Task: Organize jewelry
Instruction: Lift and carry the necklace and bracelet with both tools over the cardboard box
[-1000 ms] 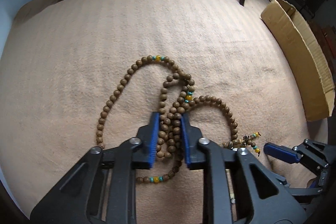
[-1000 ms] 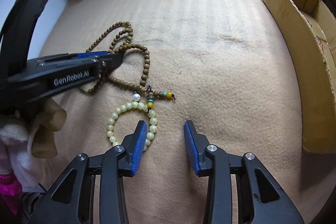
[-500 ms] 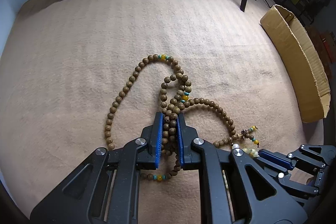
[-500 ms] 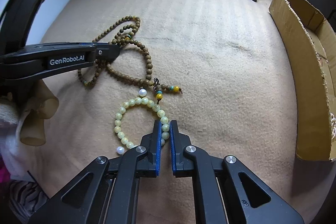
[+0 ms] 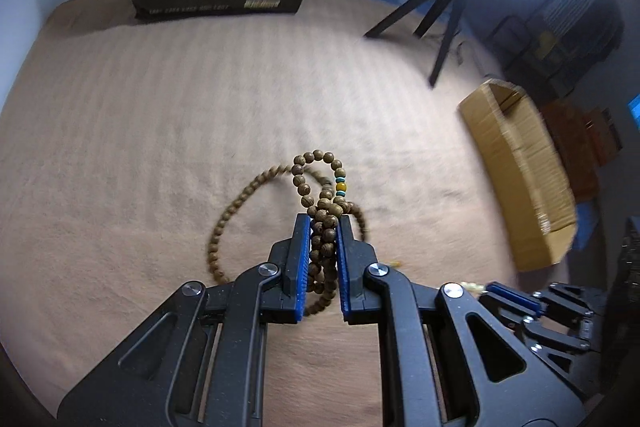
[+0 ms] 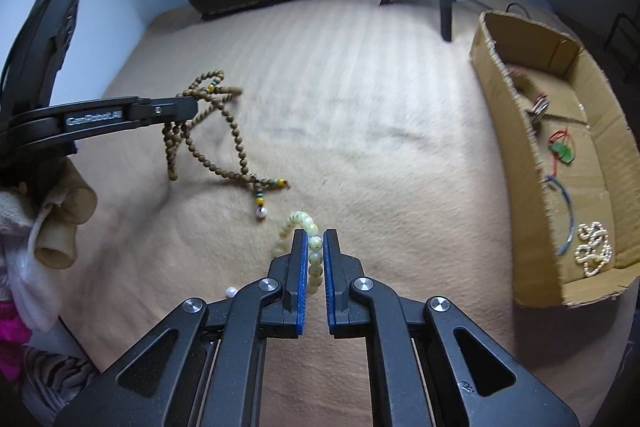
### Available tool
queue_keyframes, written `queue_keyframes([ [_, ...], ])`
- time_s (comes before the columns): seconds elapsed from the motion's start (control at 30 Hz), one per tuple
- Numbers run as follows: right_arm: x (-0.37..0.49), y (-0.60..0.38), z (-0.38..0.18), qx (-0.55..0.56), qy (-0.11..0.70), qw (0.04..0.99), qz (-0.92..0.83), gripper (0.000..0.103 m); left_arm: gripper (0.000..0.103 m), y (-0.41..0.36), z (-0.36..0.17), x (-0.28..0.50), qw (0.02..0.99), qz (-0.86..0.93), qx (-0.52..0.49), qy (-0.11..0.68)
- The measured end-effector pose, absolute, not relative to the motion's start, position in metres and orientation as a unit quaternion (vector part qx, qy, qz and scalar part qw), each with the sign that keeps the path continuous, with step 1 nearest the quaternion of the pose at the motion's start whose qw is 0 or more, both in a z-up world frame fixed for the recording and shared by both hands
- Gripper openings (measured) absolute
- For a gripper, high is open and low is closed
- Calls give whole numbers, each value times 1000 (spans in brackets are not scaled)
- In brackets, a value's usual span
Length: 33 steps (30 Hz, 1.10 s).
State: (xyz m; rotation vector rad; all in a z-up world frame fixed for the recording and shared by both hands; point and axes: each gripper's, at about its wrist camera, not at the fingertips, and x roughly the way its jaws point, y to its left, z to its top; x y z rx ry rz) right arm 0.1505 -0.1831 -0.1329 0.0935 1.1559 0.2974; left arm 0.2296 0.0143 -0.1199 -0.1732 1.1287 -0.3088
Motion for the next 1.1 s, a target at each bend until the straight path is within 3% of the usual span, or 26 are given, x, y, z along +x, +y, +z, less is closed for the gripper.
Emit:
queue_keyframes([
  [0.53, 155, -253, -63, 85, 461, 878, 100, 6, 11, -24, -41, 213, 851, -226, -106, 463],
  [1.1, 158, -353, -36, 92, 411, 907, 3, 6, 11, -125, -12, 193, 842, -316, -59, 433],
])
